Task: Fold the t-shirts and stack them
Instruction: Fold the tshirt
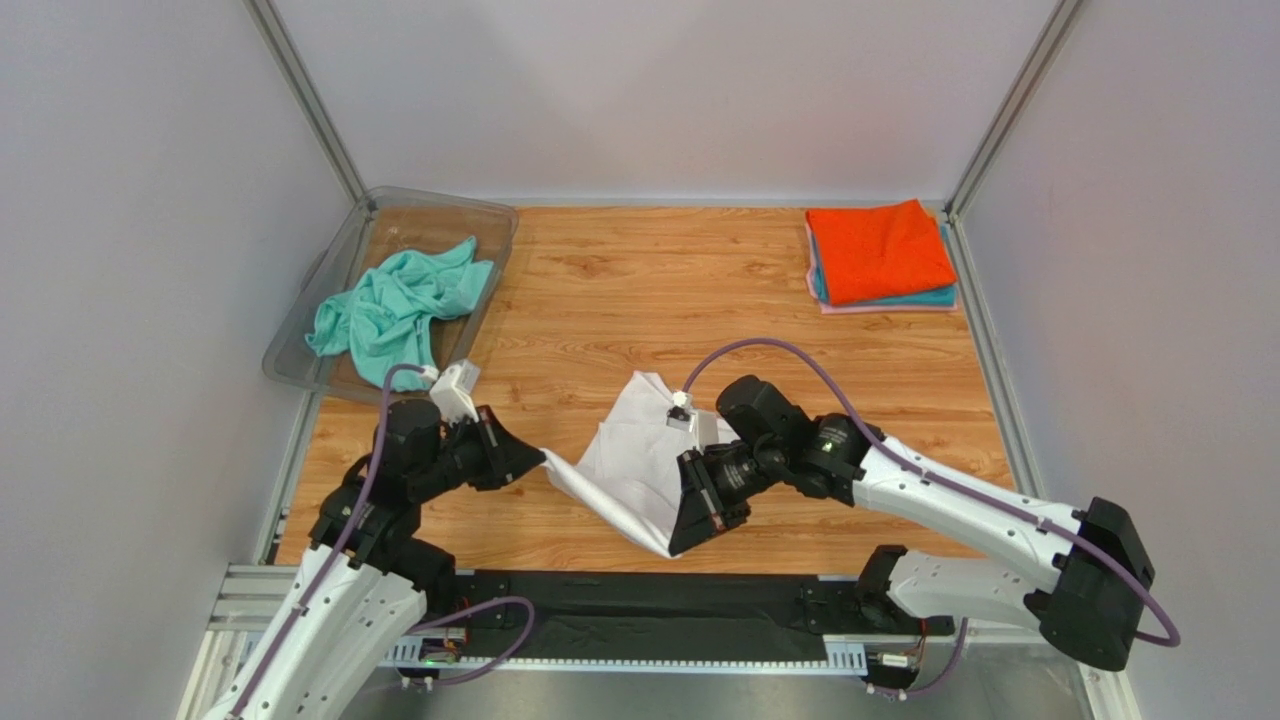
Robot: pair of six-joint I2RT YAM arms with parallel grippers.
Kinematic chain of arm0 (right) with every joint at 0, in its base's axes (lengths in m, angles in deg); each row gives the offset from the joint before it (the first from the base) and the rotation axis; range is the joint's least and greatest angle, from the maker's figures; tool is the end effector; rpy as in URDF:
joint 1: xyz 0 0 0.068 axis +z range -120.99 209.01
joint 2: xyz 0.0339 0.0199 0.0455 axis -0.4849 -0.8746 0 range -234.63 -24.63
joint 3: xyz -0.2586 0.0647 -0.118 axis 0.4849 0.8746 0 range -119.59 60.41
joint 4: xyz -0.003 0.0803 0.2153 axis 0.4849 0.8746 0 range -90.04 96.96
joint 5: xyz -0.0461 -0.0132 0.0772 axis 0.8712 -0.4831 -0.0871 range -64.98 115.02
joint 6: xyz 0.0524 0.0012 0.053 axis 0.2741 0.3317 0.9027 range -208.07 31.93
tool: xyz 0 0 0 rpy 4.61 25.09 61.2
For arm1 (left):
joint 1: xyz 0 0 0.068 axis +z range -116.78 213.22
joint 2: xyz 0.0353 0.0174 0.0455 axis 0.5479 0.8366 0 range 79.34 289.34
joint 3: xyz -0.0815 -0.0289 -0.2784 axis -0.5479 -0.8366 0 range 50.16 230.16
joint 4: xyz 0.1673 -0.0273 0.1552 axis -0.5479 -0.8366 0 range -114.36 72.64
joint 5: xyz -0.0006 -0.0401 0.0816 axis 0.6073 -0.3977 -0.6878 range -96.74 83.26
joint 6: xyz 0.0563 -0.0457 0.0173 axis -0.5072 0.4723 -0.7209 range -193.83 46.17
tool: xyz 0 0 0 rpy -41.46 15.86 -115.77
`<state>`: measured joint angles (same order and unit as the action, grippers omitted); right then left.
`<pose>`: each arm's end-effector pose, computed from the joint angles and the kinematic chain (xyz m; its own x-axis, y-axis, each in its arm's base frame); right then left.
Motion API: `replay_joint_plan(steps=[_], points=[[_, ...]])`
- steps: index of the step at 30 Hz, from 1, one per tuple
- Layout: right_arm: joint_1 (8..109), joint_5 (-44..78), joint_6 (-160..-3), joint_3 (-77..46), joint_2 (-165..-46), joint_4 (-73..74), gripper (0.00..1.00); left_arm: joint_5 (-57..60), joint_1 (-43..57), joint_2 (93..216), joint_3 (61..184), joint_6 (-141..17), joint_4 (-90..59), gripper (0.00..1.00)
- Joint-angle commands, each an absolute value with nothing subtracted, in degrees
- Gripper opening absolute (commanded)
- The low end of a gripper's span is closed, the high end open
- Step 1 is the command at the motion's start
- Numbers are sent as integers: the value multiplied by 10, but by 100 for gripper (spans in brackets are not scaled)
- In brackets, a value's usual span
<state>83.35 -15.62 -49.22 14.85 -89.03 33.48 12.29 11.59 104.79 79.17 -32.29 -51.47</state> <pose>0.0782 0.1788 0.2615 -0.8917 -0.4263 -0.1522 -0.3712 0.4963 0.7848 0.0721 -0.0506 0.2405 -0.7578 -0.3739 -0.5348 0.1429 0.7046 -0.6951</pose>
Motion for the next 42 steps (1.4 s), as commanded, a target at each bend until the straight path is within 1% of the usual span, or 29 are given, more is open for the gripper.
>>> replay_joint_plan(steps=[1,5,8,11,13,17,22,26,31,42], points=[[837,-176,-440,161,-864,334,0,120,119,1061,836,-324,-536,2],[827,-162,-435,165,-852,333,0,118,119,1090,857,-333,-500,2],[804,-157,-435,173,-847,334,0,132,119,1137,866,-335,-452,2],[766,-162,-444,179,-830,338,0,143,119,1170,872,-336,-415,2],[722,-169,-455,182,-819,346,0,139,119,1196,882,-339,-393,2],[674,-185,-488,181,-818,367,0,141,119,1242,898,-343,-355,2],[636,-180,-532,159,-836,401,0,179,116,1310,921,-337,-303,2],[588,-180,-562,147,-852,414,0,173,110,1363,937,-341,-275,2],[551,-181,-596,136,-880,421,0,165,106,1415,967,-348,-251,2],[454,-195,-642,117,-922,421,0,170,94,1571,1047,-356,-197,1]])
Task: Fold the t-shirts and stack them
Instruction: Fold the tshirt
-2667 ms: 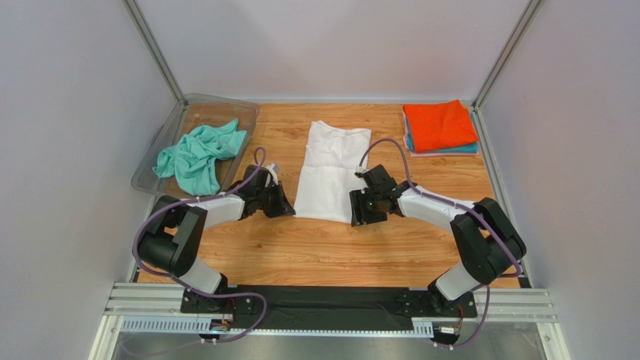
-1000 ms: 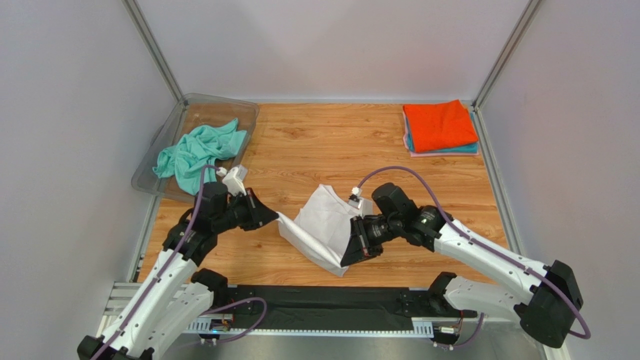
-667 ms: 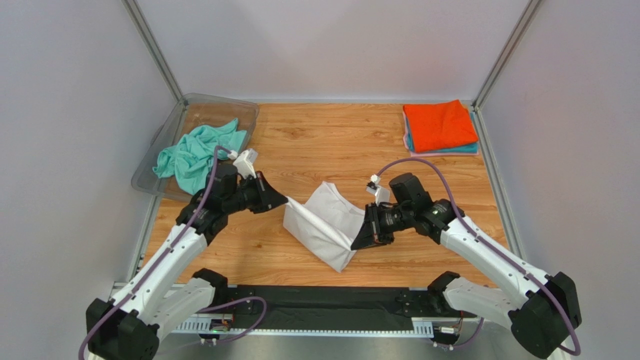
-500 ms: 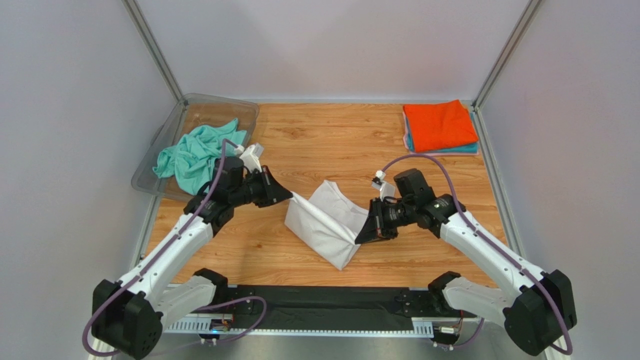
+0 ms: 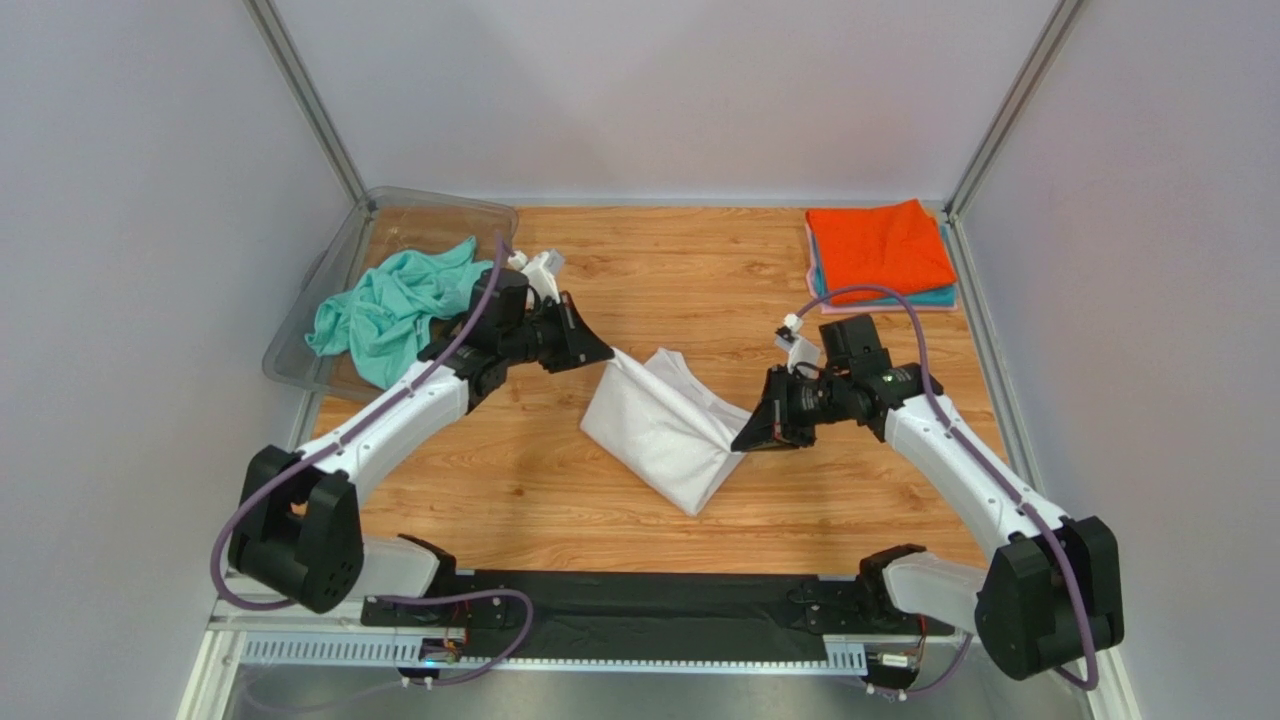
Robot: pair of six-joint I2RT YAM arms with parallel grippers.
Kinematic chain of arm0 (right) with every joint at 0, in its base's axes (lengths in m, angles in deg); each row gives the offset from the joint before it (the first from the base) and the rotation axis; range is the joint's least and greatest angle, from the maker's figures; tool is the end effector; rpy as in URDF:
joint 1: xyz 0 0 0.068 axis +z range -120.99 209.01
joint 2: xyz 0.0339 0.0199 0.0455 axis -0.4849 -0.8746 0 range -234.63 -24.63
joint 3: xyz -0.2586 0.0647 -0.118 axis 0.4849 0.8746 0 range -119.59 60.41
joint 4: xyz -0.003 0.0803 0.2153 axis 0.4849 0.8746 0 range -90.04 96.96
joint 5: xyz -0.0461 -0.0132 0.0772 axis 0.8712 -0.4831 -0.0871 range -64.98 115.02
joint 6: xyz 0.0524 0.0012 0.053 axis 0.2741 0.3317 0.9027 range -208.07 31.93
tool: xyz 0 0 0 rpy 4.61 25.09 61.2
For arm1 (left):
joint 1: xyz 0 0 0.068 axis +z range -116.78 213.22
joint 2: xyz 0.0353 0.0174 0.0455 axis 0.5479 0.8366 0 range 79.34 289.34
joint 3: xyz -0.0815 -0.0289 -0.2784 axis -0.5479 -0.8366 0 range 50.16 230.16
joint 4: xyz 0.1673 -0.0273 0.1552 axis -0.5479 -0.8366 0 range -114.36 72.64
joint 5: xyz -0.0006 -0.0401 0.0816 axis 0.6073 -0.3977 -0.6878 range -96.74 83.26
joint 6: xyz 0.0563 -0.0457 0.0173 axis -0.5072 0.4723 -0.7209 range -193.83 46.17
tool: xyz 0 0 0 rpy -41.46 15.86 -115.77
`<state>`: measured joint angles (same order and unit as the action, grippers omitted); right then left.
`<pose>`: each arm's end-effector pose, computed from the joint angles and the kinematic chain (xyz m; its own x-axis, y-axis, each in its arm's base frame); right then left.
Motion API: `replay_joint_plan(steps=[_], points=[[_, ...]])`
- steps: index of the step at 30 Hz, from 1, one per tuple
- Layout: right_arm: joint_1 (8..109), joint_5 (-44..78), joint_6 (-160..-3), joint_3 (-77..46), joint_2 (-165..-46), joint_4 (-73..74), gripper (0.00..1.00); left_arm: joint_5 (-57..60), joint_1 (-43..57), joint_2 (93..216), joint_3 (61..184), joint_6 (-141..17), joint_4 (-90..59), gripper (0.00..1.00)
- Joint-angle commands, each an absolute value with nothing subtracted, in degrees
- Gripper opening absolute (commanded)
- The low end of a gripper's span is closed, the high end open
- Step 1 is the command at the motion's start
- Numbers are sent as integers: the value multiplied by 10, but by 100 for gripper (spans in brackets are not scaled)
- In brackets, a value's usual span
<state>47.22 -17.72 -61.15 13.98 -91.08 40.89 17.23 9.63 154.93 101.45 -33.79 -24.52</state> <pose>0.1614 0.0977 0.2526 -0.9861 0.0256 -0.1644 -0.1079 0.6538 0.7489 0.2449 -0.1347 0.2873 -0.8056 -0.2896 -0.5168 0.2154 0.6694 -0.7110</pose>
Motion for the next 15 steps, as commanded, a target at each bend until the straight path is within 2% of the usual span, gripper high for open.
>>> replay_joint_plan(steps=[1,15], points=[[447,-195,-644,115,-928,418,0,167,92,1582,1055,-358,-193,1],[360,-191,-660,97,-1069,349,0,168,84,1779,1166,-369,-177,0]])
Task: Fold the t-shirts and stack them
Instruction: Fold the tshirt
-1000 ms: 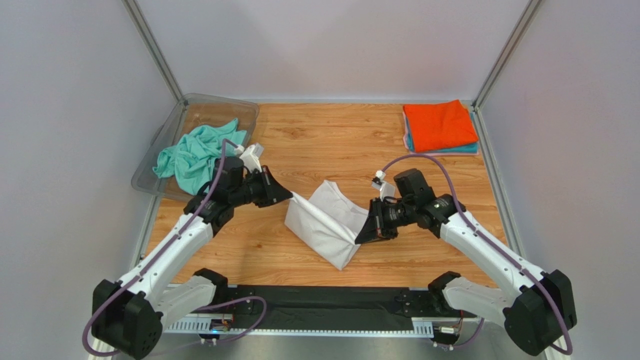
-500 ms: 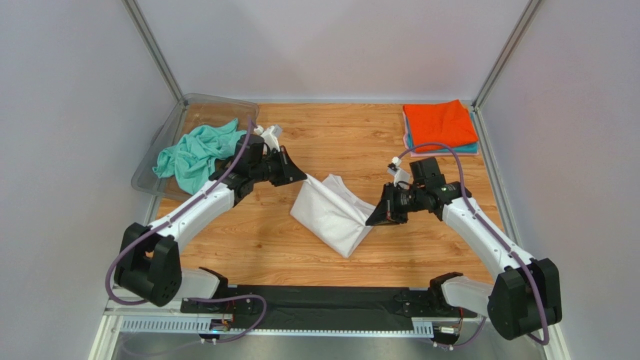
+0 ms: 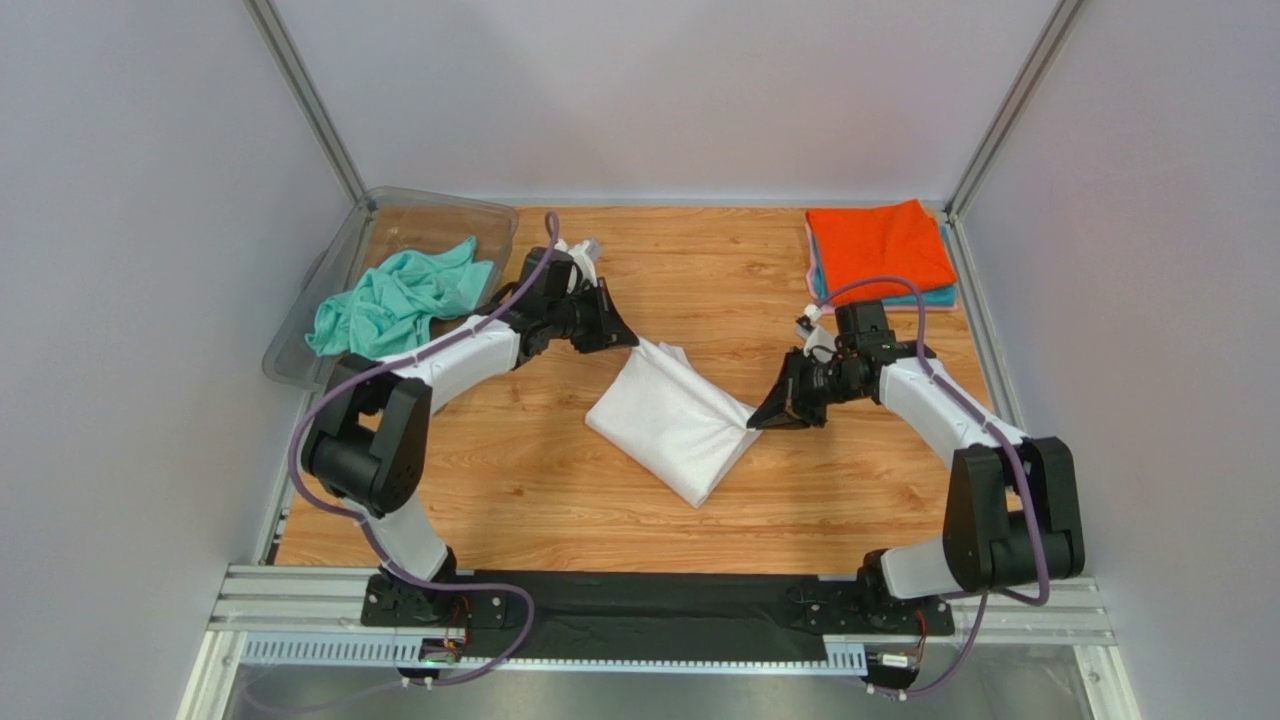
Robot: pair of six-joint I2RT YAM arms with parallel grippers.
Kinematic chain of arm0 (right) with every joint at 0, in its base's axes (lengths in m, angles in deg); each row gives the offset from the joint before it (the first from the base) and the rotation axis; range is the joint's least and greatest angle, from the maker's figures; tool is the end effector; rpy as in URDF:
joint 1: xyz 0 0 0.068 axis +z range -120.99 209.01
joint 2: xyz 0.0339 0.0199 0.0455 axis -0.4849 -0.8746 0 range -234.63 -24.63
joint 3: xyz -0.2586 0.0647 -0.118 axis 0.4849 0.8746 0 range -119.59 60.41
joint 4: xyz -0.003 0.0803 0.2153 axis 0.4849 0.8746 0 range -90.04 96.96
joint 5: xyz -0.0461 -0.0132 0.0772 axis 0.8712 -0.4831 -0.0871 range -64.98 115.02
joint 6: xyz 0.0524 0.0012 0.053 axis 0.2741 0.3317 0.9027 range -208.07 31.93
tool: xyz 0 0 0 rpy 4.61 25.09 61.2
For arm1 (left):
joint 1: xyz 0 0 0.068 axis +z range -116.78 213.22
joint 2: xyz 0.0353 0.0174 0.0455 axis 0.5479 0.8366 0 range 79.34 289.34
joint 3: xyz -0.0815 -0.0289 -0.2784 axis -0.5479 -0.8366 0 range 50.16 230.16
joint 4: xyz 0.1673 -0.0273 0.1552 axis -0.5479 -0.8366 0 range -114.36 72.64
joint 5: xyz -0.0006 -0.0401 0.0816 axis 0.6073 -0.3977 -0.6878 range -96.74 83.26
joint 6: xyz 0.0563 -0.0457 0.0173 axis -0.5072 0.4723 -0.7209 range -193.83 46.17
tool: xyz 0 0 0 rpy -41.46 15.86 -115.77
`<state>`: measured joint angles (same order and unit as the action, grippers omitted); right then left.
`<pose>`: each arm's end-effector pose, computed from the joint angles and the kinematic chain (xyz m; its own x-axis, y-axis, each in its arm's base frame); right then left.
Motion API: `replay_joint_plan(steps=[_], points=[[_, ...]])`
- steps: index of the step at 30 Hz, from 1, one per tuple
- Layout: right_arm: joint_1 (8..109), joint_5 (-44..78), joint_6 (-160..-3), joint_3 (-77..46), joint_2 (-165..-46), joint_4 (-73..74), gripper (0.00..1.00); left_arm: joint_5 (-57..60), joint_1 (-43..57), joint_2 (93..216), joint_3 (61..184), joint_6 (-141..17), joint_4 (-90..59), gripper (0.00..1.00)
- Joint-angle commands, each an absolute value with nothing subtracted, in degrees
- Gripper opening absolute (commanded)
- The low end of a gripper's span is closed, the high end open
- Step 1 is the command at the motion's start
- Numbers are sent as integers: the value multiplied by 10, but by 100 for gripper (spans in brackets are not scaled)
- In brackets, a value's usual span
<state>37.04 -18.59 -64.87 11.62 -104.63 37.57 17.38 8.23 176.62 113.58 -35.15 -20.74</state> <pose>0.2173 0.0742 0.2233 -0.9857 0.1489 -0.0788 0.0438 0.6782 0.7335 0.3235 -0.1790 0.2475 -0.8534 -0.2316 -0.4670 0.1884 0.6983 -0.6905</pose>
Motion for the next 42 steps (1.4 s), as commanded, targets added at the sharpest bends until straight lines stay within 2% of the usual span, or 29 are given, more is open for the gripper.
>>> replay_joint_plan(steps=[1,10,14,15,16,17,18,19,22,23,24,33,38,42], points=[[358,-189,-658,98,-1083,337,0,170,84,1794,1170,-373,-176,0],[340,-164,-656,79,-1154,293,4,168,83,1873,1213,-381,-163,0],[334,-138,-644,72,-1171,289,7,170,83,1890,1225,-379,-162,16],[334,-123,-642,71,-1167,288,9,169,82,1889,1224,-380,-159,38],[333,-118,-642,71,-1165,289,14,166,80,1884,1223,-386,-155,52],[332,-114,-644,67,-1155,296,29,162,77,1875,1224,-394,-158,78],[332,-109,-645,65,-1150,298,36,159,76,1874,1225,-398,-160,94],[331,-104,-645,63,-1140,303,40,156,74,1861,1224,-401,-161,100],[331,-86,-648,52,-1105,322,63,134,68,1823,1221,-415,-171,100],[331,-84,-649,50,-1095,327,85,128,66,1811,1214,-418,-171,100],[330,-80,-650,49,-1083,331,100,123,62,1800,1211,-421,-187,100],[388,-79,-625,76,-966,342,100,104,28,1677,1149,-417,-232,100],[457,-82,-566,108,-972,270,100,98,-1,1630,1075,-376,-193,100],[470,-85,-563,99,-1017,213,100,115,-4,1642,1055,-352,-159,100]])
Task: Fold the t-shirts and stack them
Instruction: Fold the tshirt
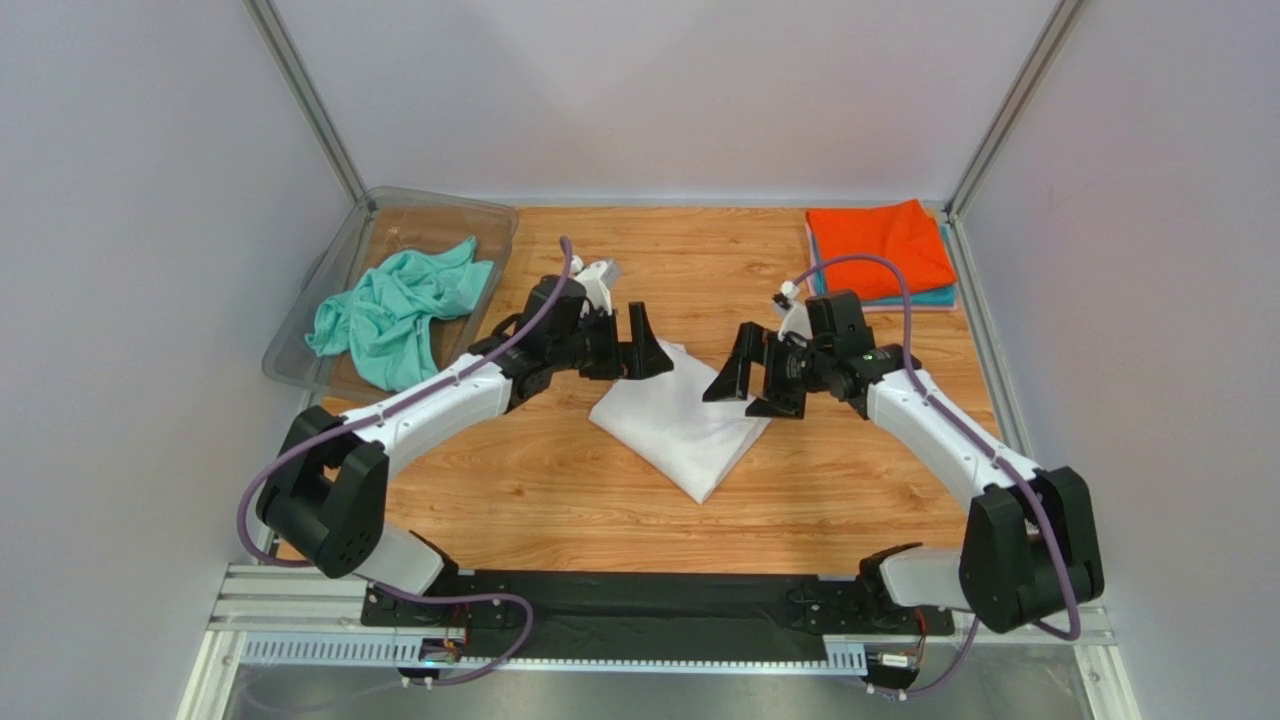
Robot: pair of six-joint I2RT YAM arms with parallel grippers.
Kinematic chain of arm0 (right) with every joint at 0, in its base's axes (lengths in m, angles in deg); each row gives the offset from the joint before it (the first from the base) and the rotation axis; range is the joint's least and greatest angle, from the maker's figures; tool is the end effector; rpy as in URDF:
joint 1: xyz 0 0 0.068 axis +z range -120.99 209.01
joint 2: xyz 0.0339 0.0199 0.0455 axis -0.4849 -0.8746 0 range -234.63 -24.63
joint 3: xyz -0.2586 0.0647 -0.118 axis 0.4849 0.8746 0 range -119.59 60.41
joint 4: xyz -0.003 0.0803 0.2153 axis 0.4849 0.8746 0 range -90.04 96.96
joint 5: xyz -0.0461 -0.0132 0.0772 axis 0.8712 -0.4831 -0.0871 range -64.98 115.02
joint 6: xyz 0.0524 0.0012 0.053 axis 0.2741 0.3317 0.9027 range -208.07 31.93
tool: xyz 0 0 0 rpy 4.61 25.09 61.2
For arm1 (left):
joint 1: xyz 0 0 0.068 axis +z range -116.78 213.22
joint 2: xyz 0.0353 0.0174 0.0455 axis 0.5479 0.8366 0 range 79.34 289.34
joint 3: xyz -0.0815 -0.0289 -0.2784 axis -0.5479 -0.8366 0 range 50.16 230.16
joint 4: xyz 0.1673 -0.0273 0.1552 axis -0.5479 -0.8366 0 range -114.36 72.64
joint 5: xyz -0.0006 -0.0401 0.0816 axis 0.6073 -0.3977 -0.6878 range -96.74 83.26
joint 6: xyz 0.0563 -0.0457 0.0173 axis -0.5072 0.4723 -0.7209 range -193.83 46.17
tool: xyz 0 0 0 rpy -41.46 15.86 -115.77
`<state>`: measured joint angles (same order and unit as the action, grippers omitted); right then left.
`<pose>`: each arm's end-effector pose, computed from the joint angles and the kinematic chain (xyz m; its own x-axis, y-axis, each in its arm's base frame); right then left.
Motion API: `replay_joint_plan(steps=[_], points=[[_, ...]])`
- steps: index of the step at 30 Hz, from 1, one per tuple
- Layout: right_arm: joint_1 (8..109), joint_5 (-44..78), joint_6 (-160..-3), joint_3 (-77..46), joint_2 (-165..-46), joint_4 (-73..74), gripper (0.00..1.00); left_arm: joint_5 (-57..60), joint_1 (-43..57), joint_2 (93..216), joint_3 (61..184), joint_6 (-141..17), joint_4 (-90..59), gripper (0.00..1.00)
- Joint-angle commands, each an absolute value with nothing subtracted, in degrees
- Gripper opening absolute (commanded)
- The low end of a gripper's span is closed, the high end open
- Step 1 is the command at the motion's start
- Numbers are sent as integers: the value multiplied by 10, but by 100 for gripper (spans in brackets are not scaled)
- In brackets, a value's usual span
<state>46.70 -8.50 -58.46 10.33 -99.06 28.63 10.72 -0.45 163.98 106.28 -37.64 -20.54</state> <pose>0.2152 0.1048 0.2534 -0.9432 0.1315 -0.3051 -0.1195 0.7226 0.6808 0.2569 -0.1938 0.2773 -0.7906 -0.1501 -0.5937 0.3401 0.6986 -0.6295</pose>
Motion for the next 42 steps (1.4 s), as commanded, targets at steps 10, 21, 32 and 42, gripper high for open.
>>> replay_joint_plan(steps=[10,21,32,42], points=[[449,-25,-591,48,-1169,212,100,151,-4,1723,1026,-339,-105,100],[435,-27,-644,29,-1257,211,100,156,-11,1749,956,-316,-66,100],[436,33,-685,-51,-1211,294,100,67,-100,1638,892,-279,-119,100],[460,170,-668,-74,-903,420,100,-126,-145,1368,945,-333,-347,100]])
